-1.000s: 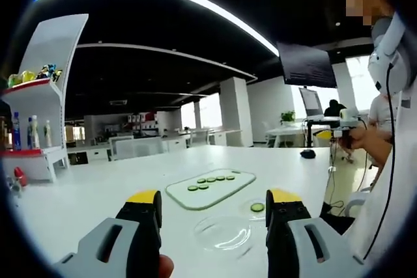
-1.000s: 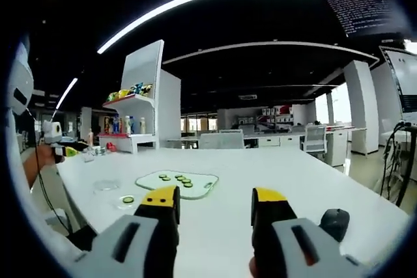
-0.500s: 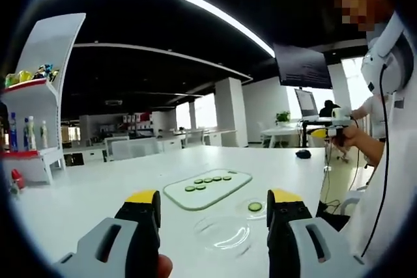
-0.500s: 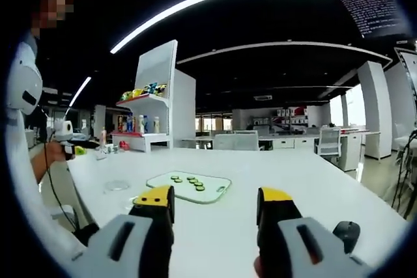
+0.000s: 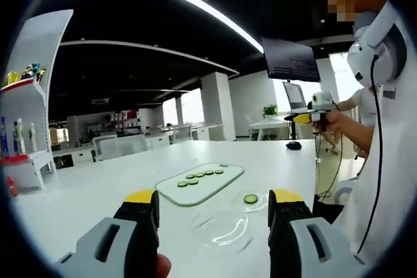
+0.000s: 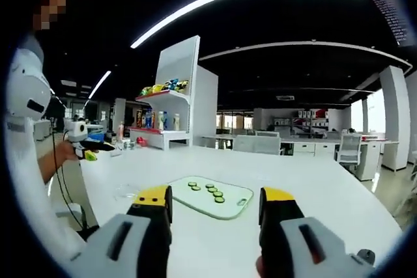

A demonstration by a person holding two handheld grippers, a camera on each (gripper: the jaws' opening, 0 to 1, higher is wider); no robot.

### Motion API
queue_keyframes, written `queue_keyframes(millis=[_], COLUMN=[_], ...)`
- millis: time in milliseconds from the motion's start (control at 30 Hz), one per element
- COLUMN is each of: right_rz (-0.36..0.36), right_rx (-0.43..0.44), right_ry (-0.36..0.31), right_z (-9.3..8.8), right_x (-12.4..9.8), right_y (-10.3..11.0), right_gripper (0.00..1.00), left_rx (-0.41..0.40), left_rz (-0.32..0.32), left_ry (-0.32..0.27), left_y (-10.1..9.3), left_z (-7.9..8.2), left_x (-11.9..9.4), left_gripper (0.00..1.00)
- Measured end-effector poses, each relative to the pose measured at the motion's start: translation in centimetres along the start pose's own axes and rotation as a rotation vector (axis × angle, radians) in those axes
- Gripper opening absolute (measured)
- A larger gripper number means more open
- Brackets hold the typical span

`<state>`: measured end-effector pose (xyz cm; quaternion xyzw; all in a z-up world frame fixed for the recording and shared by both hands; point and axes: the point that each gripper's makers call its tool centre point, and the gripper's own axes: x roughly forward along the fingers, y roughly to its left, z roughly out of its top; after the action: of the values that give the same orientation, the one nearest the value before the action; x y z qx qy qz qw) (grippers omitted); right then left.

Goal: Open the petri dish lid, add cucumber slices into the petri dish, and close the lid

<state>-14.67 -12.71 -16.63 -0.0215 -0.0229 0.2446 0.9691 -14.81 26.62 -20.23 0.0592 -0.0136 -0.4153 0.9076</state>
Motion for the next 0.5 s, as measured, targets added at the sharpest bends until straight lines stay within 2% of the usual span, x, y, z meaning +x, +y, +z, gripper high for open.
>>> queue_keyframes(millis=[267, 500], right_rz=[0.122, 0.233], right_rx=[-0.022, -0.02], right_ry=[0.026, 0.055], right_z=[-0.1, -0.8], right_x=[4.7, 7.7], right_y=[3.2, 5.9], right_gripper=[0.54, 0.55], left_rx=[-0.003, -0.008], left_rz=[-0.011, -0.036], left_ry=[0.019, 0.041], left_y=[0.6, 0.8], left_z=[-0.7, -1.4], left_x=[0.1, 0.4], left_gripper=[0.68, 0.68])
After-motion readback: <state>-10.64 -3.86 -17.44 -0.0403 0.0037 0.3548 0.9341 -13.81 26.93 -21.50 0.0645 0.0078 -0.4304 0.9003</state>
